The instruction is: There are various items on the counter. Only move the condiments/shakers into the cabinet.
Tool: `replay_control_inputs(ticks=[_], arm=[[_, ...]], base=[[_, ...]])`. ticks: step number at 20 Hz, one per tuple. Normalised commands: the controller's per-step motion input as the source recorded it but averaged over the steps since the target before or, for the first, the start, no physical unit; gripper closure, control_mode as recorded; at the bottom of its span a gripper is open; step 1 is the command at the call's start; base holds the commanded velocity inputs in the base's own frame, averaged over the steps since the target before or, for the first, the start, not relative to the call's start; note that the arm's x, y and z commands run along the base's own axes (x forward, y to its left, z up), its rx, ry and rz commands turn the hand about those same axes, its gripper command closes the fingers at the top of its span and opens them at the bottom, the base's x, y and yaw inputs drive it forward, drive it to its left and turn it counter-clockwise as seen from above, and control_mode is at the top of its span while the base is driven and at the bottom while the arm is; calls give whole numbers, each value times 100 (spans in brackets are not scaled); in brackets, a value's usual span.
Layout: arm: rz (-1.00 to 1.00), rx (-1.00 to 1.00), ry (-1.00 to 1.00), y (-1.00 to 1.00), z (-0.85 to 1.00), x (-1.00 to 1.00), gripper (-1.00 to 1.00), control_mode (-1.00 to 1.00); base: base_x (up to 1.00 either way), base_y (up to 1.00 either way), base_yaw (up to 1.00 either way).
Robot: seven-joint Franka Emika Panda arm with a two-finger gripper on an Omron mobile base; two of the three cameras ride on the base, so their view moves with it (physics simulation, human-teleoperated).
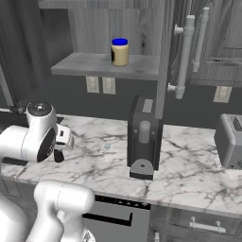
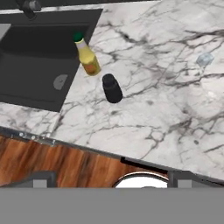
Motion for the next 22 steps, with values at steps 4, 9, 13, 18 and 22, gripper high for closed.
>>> replay_control_inputs(ticks=[4, 9, 13, 18, 22], arm=[[2, -6, -9, 22, -19, 0, -100, -100], [0, -2, -5, 11, -1, 1, -100, -100], [0, 0, -4, 10, -12, 5, -100, -100], [0, 0, -6, 10, -22, 9, -100, -100], [0, 0, -5, 13, -18, 11, -100, -100]], base=[[0, 0, 0], [0, 0, 0], [0, 0, 0], [0, 0, 0], [0, 0, 0]])
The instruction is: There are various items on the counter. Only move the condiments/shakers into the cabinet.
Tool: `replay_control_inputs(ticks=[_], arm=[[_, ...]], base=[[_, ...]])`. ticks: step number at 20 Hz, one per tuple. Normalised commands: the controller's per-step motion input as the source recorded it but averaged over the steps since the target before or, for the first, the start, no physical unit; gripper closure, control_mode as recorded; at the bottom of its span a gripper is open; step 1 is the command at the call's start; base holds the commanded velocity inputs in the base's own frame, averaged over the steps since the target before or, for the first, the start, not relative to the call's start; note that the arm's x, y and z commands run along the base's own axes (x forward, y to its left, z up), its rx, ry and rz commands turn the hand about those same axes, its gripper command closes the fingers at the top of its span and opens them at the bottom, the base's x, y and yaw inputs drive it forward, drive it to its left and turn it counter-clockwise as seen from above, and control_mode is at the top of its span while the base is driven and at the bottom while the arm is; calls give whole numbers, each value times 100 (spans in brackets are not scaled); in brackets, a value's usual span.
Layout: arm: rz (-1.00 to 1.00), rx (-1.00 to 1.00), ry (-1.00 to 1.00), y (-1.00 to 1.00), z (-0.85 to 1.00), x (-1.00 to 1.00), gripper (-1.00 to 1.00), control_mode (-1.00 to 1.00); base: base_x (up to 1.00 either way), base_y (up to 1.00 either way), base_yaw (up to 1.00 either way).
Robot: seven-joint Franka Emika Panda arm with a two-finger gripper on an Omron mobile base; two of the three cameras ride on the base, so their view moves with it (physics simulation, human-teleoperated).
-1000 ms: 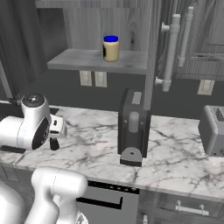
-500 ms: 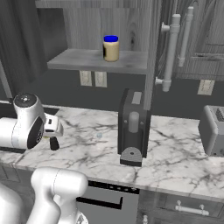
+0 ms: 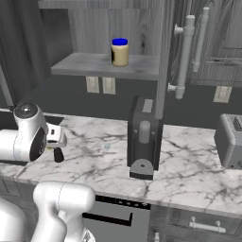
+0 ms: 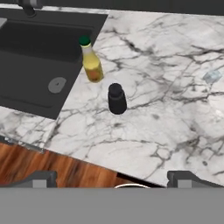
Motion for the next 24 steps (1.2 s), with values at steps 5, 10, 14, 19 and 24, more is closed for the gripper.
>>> replay_control_inputs(ticks=[5, 10, 14, 19, 24], arm=[[0, 0, -4, 10, -14, 8, -100, -100], [0, 0, -4, 3, -11, 19, -100, -100], [0, 0, -4, 0, -14, 23, -100, -100], [0, 0, -1, 0, -14, 25, -100, -100], [0, 0, 0, 7, -15, 26, -100, -100]], base=[[0, 0, 0], [0, 0, 0], [0, 0, 0], [0, 0, 0], [0, 0, 0]])
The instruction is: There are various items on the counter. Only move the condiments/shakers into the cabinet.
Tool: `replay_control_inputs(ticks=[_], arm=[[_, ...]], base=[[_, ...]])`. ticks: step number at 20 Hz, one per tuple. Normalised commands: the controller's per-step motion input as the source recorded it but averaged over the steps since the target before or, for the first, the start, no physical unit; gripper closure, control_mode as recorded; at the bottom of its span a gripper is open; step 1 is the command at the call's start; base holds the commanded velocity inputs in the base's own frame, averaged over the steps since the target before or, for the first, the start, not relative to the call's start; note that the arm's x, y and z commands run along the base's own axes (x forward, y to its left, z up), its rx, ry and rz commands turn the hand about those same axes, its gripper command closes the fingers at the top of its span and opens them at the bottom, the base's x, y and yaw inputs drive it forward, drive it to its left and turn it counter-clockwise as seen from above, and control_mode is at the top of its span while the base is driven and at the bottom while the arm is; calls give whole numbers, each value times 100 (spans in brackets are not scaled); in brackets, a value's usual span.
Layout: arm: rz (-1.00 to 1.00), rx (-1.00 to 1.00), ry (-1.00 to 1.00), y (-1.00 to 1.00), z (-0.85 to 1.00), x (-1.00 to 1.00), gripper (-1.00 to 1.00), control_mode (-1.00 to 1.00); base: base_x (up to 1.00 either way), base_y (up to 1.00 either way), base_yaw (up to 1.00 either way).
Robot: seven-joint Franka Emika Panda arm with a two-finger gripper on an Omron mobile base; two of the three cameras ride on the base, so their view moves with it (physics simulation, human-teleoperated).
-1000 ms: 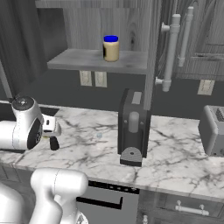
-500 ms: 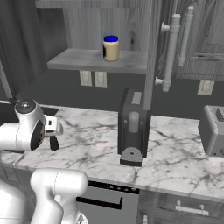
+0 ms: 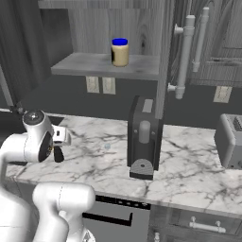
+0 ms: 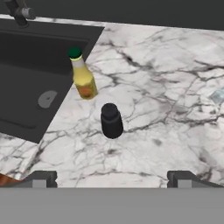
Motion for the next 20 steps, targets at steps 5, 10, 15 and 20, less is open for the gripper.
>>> replay_control_inputs(ticks=[5, 10, 15, 20], arm=[[0, 0, 0, 13, -15, 26, -100, -100], [0, 0, 0, 21, -20, 10, -100, -100], [0, 0, 0, 18, -28, 0, -100, -100], [0, 0, 0, 15, -29, 0, -100, -100]], base=[[0, 0, 0], [0, 0, 0], [0, 0, 0], [0, 0, 0]])
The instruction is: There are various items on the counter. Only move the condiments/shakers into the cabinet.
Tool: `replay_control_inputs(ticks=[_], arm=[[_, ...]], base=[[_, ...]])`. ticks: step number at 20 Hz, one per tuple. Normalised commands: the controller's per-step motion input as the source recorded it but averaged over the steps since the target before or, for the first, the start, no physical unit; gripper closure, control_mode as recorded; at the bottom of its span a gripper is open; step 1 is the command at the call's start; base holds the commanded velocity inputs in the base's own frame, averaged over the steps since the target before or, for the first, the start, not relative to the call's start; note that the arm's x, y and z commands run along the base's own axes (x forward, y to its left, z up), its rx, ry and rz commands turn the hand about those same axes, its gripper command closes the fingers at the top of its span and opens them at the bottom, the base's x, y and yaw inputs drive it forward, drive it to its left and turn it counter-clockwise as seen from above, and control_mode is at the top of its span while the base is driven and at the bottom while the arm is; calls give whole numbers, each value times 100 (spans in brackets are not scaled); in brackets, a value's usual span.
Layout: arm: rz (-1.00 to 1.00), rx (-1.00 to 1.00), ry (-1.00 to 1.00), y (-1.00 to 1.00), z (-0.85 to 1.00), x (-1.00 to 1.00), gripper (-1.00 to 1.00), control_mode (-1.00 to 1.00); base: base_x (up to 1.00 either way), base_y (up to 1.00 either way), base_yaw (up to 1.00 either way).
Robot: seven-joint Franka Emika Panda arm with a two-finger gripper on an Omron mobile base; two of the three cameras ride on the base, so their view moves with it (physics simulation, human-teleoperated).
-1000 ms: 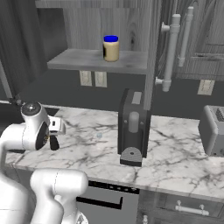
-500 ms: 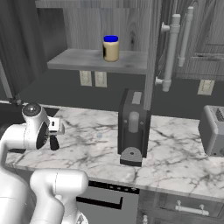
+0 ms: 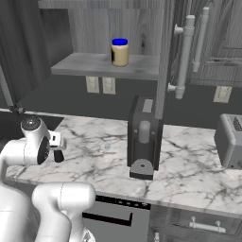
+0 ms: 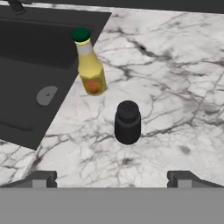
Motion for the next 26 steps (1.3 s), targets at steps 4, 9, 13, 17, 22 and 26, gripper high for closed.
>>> replay_control_inputs(ticks=[4, 9, 13, 17, 22, 26], arm=[[-1, -1, 0, 9, -23, 0, -100, -100], [-5, 0, 0, 0, -9, 0, -100, -100], [-5, 0, 0, -3, 0, 0, -100, -100], [-3, 0, 0, -15, 0, 0, -100, -100], [-2, 0, 0, -3, 0, 14, -100, -100], [0, 0, 0, 0, 0, 25, -100, -100]], base=[[0, 0, 0], [0, 0, 0], [0, 0, 0], [0, 0, 0], [0, 0, 0], [0, 0, 0]])
